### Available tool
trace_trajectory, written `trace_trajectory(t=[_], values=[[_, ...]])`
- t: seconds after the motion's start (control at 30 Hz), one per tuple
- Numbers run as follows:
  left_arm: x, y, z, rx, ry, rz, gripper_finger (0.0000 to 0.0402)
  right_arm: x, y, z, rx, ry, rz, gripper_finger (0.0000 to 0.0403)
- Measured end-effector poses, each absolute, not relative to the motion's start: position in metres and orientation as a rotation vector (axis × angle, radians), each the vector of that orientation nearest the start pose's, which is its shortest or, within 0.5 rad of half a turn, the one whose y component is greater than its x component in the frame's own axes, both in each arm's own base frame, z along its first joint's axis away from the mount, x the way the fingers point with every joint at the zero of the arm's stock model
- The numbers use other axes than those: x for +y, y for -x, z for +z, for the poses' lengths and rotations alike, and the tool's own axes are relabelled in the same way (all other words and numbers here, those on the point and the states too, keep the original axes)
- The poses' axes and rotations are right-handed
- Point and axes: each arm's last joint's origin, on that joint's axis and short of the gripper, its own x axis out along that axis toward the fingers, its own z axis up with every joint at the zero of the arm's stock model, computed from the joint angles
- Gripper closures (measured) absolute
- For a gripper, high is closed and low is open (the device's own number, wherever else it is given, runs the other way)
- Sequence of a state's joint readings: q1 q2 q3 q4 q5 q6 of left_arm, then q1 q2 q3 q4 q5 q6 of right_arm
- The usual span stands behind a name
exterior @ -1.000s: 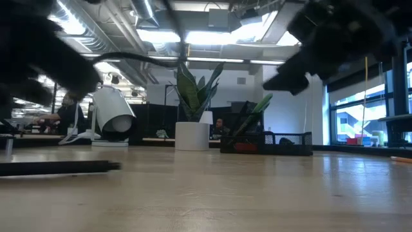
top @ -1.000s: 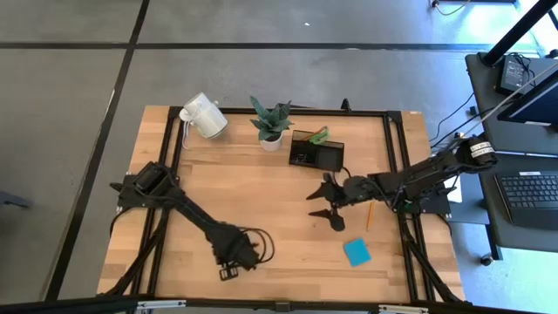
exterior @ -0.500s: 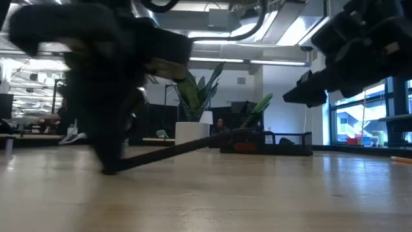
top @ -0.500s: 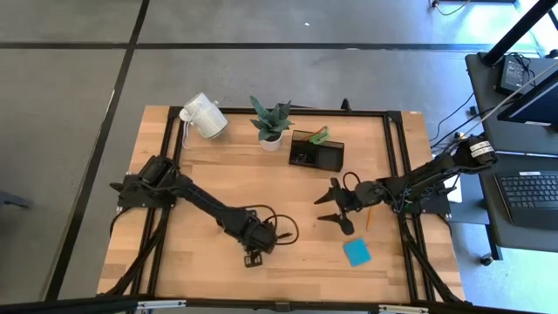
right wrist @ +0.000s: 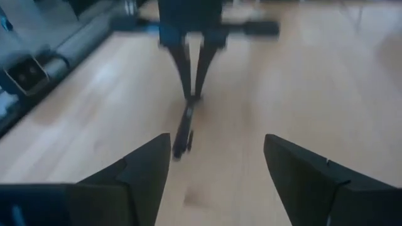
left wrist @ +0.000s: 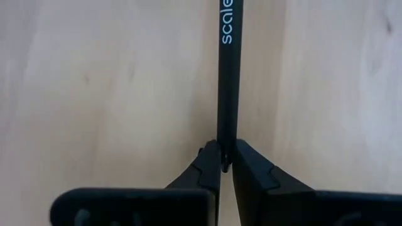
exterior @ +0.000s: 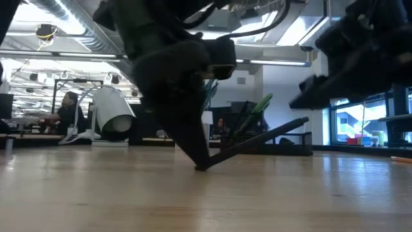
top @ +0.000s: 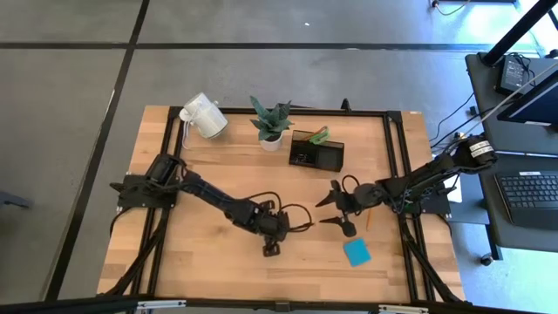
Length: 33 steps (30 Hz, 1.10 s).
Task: Pick and place office supplies into organizer
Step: Put the black pen into the desk organizer
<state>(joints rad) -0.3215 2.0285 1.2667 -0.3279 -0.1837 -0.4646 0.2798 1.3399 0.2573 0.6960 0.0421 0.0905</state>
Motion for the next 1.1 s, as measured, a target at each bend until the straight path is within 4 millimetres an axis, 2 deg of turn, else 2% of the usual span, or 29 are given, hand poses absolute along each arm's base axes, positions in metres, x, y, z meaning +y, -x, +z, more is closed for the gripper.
trace_trajectory(t=[0.1, 0.2, 0.37, 0.63, 1.1], values=[[-0.116, -0.383, 0.129, 1.046, 0.157, 0.135, 0.0387, 0.06, -0.207, 0.128, 0.464, -0.026, 0.216, 0.0144], [-0.112, -0.385, 0.13, 1.045, 0.164, 0.143, 0.0388, 0.066, -0.21, 0.126, 0.459, -0.007, 0.229, 0.0144], [-0.108, -0.387, 0.13, 1.034, 0.161, 0.14, 0.0388, 0.078, -0.226, 0.122, 0.479, 0.078, 0.218, 0.0144], [-0.107, -0.387, 0.13, 1.034, 0.16, 0.139, 0.0388, 0.086, -0.251, 0.109, 0.528, 0.136, 0.202, 0.0149], [-0.107, -0.387, 0.13, 1.038, 0.16, 0.135, 0.0388, 0.087, -0.255, 0.107, 0.531, 0.133, 0.201, 0.0277]])
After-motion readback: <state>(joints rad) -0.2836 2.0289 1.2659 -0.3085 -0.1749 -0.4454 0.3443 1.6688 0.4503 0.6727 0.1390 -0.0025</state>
